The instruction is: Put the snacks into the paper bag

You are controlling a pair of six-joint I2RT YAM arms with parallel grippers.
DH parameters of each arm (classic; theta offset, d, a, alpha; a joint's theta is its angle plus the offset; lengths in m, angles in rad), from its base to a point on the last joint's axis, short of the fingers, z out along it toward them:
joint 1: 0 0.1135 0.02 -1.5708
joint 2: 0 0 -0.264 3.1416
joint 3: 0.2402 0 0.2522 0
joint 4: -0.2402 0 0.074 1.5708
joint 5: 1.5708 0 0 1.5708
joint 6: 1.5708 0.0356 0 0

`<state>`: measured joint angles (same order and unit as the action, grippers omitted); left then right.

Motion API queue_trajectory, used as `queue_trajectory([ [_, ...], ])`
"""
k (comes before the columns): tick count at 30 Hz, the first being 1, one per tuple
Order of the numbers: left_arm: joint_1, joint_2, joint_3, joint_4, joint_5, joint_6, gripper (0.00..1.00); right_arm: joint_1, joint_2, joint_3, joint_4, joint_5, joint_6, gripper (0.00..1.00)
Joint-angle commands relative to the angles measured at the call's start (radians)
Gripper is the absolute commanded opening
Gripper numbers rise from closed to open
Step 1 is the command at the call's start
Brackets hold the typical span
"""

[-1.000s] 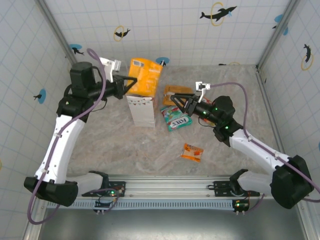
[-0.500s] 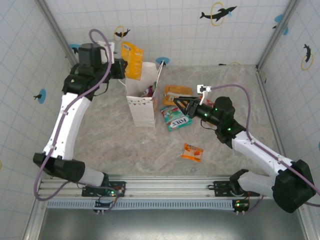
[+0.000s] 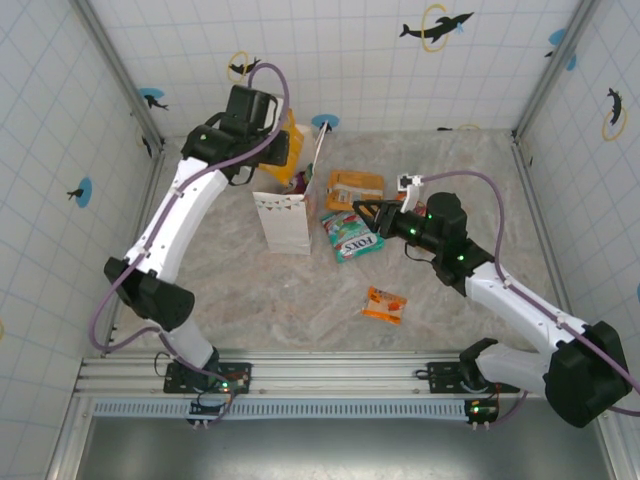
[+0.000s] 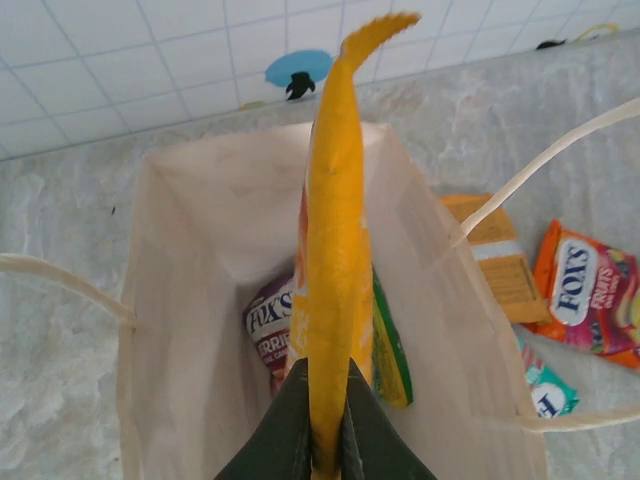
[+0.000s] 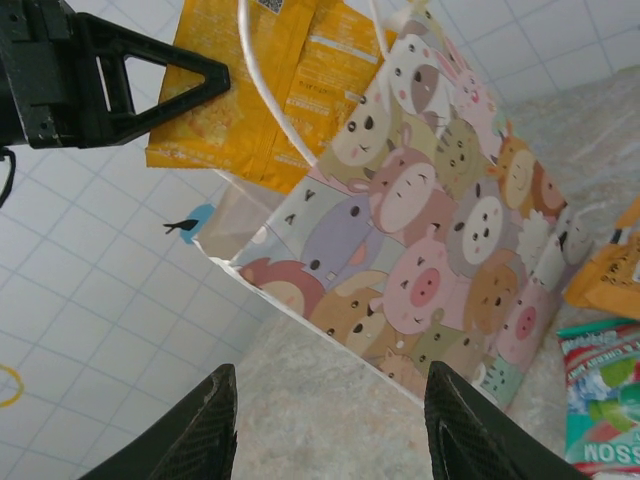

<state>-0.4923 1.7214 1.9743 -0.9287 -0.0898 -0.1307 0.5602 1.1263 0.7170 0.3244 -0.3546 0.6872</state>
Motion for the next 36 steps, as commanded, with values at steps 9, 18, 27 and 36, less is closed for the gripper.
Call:
queue_trajectory([
  [9,-0.016,0.08,0.084,-0.076,-0.118,-0.014,0.16,-0.025,-0.027,-0.033,-0.033,-0.008,-0.009,0.51],
  [18,-0.016,0.066,0.112,-0.057,-0.04,-0.056,0.46,-0.051,-0.049,-0.048,-0.077,0.012,-0.003,0.51],
  [27,-0.016,-0.098,-0.071,0.112,0.186,-0.09,0.51,-0.052,-0.001,-0.007,-0.375,0.119,-0.006,0.51],
  [36,0.024,-0.276,-0.372,0.312,0.425,-0.224,0.54,-0.165,0.197,0.124,-0.514,0.036,-0.14,0.53],
])
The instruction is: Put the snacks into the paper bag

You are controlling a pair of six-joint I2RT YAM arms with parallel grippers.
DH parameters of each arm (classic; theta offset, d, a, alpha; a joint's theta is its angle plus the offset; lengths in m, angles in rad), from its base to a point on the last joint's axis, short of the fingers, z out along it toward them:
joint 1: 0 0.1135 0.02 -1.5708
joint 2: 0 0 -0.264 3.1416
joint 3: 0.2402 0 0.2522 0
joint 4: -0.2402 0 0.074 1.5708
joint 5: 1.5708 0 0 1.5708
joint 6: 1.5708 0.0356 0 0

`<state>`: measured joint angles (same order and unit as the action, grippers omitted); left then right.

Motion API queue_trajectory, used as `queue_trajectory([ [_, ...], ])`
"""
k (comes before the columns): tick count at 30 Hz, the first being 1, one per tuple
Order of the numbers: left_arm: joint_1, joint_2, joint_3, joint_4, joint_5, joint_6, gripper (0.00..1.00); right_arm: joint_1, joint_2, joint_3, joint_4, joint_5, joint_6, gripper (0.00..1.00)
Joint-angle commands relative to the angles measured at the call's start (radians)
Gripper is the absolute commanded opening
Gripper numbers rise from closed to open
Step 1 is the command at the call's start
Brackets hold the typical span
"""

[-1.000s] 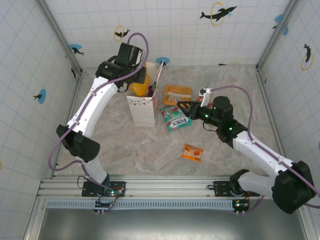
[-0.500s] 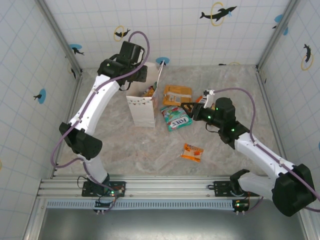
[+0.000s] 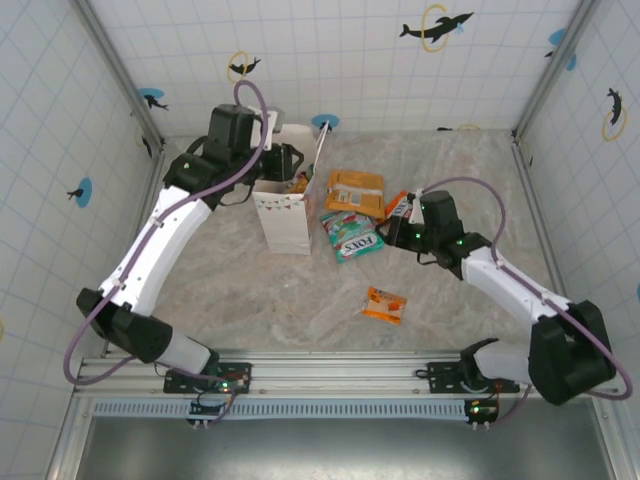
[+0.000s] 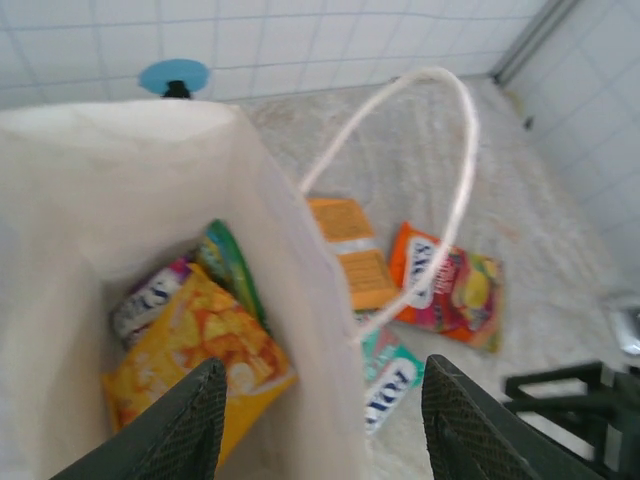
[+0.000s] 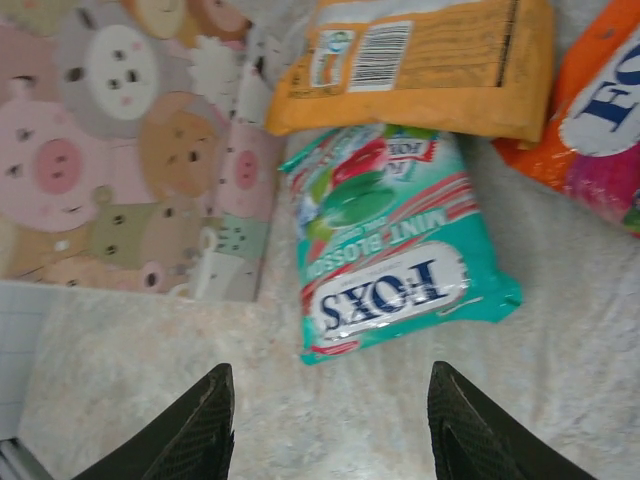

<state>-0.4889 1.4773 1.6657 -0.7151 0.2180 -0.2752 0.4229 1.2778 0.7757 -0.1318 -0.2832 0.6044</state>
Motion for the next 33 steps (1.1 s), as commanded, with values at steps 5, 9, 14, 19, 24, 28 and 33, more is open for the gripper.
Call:
queue_trajectory([
  [5,0.037,-0.084,-0.147,0.153,0.139,-0.126,0.54,-0.056,0.179,0.122,0.041,-0.092,0.012,0.54],
  [9,0.042,-0.089,-0.15,0.143,0.149,-0.134,0.54,-0.088,0.308,0.225,0.033,-0.093,-0.024,0.55],
  [14,0.05,-0.111,-0.18,0.185,0.141,-0.139,0.54,-0.136,0.48,0.39,-0.013,-0.09,-0.108,0.57],
  [19,0.054,-0.136,-0.216,0.26,0.137,-0.152,0.54,-0.166,0.652,0.553,-0.069,-0.125,-0.149,0.59],
  [24,0.055,-0.131,-0.21,0.295,0.132,-0.154,0.55,-0.182,0.793,0.691,-0.11,-0.155,-0.163,0.6],
  [28,0.053,-0.117,-0.199,0.296,0.115,-0.166,0.54,-0.199,0.88,0.778,-0.142,-0.17,-0.169,0.59],
  [33,0.054,-0.115,-0.224,0.348,0.149,-0.177,0.54,-0.213,0.945,0.812,-0.111,-0.258,-0.15,0.57],
])
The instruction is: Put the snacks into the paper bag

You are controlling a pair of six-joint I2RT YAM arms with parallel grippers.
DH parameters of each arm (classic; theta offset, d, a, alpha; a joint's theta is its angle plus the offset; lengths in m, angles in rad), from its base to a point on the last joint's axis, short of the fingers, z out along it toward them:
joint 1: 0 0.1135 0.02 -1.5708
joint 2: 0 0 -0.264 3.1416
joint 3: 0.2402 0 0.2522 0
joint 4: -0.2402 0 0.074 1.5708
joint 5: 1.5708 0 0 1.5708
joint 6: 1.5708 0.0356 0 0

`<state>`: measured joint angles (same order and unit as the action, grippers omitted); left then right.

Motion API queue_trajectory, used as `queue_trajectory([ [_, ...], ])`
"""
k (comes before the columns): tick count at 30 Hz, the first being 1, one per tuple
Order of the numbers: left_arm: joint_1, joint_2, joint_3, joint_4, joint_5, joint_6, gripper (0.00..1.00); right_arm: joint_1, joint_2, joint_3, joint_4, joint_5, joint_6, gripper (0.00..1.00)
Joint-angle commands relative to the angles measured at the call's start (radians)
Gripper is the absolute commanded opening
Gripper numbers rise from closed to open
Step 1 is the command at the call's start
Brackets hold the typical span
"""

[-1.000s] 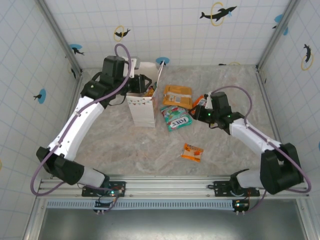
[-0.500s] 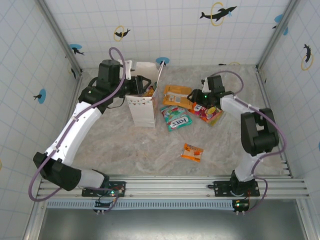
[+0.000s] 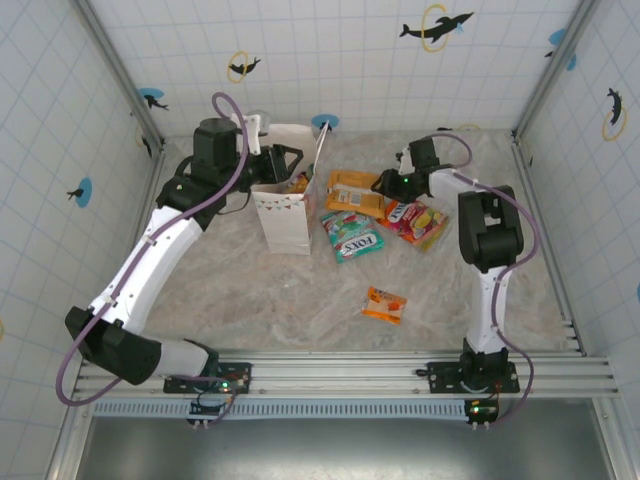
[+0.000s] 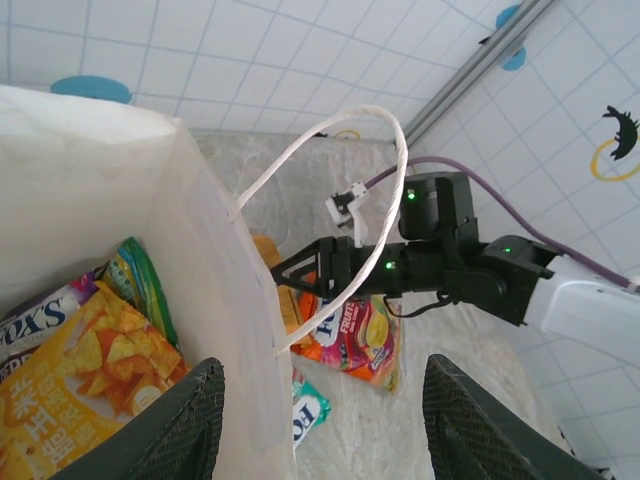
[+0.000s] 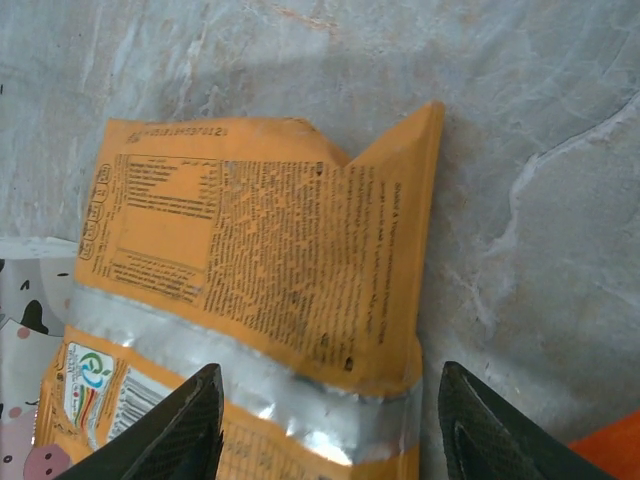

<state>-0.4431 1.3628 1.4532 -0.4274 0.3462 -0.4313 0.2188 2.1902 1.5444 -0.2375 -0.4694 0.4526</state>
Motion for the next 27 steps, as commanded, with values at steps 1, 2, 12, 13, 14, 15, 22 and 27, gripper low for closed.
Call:
queue_trajectory([
  [1,0.008,-0.002,-0.018,0.075,0.036,-0.022,0.54,-0.011,0.042,0.045,0.008,-0.089,0.008,0.57],
  [2,0.008,-0.001,-0.022,0.087,0.053,-0.023,0.54,-0.011,0.051,0.045,0.016,-0.101,0.017,0.56],
  [12,0.04,0.009,-0.061,0.234,0.236,-0.059,0.55,-0.014,0.092,0.035,0.094,-0.172,0.052,0.32],
  [13,0.04,0.011,-0.063,0.242,0.249,-0.06,0.55,-0.016,0.091,0.031,0.101,-0.173,0.052,0.29],
  [14,0.04,0.014,-0.064,0.246,0.261,-0.062,0.55,-0.017,0.088,0.025,0.107,-0.175,0.052,0.24],
  [15,0.04,0.017,-0.063,0.248,0.271,-0.063,0.54,-0.018,0.079,0.015,0.117,-0.175,0.053,0.21],
  [22,0.04,0.035,-0.078,0.274,0.329,-0.068,0.53,-0.035,-0.046,-0.1,0.234,-0.187,0.079,0.0],
  [27,0.027,0.038,-0.07,0.226,0.303,-0.008,0.51,-0.042,-0.174,-0.175,0.27,-0.175,0.076,0.0],
])
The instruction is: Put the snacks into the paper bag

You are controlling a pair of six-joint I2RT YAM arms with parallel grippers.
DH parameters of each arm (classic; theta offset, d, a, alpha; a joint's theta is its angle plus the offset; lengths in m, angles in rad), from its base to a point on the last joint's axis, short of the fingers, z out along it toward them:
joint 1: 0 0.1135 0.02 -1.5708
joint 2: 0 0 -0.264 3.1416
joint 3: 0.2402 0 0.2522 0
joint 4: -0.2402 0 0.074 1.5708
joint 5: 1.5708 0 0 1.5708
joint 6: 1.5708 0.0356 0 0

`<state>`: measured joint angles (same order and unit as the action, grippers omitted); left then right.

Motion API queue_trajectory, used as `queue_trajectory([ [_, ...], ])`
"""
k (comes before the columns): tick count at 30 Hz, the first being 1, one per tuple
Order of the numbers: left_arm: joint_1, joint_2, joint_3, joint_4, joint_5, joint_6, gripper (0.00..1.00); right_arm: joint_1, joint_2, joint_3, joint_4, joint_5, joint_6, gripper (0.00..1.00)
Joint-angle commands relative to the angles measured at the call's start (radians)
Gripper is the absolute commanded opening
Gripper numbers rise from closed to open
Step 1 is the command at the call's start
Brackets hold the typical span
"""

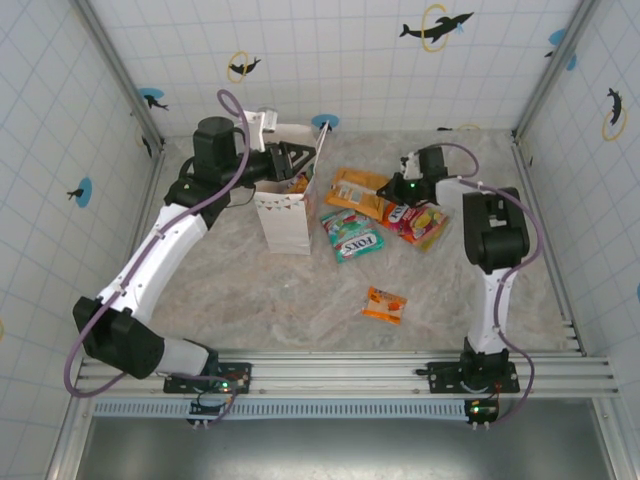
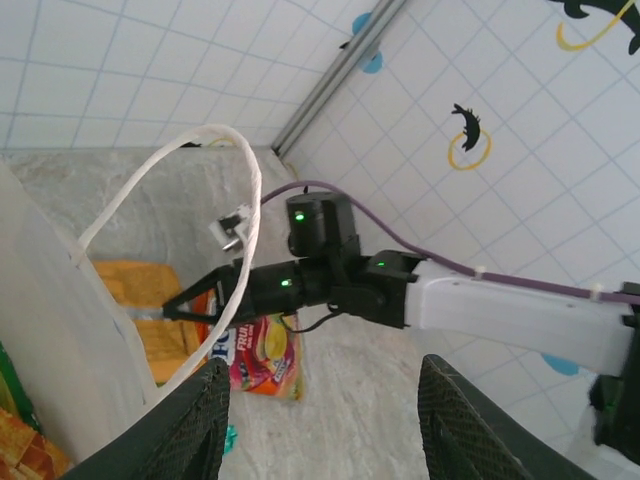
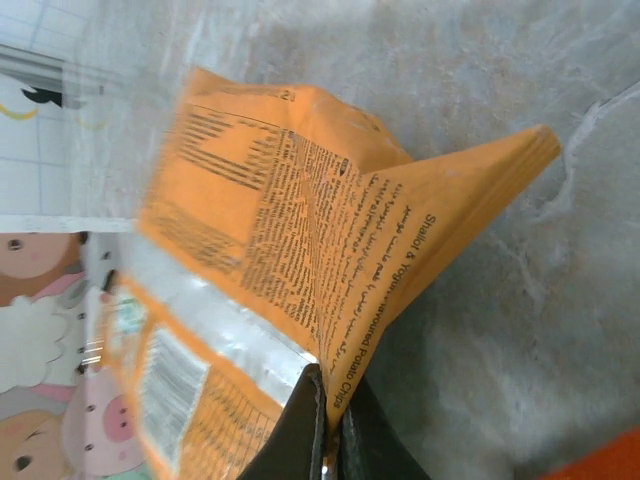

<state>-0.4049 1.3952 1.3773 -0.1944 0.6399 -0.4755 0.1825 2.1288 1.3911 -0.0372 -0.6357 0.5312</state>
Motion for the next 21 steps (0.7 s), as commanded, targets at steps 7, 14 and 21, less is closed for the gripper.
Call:
queue_trajectory([
  [7,-0.084,-0.031,-0.009,-0.048,-0.062,0.245,0.51,-0.006,-0.297,-0.102,0.024,0.022,-0.038,0.0],
  [14,-0.173,-0.125,-0.143,0.006,-0.171,0.57,0.53,-0.008,-0.453,-0.125,-0.175,-0.004,-0.014,0.0],
  [21,-0.282,-0.15,-0.218,-0.021,-0.249,0.915,0.57,0.001,-0.58,-0.111,-0.509,-0.015,-0.036,0.0],
])
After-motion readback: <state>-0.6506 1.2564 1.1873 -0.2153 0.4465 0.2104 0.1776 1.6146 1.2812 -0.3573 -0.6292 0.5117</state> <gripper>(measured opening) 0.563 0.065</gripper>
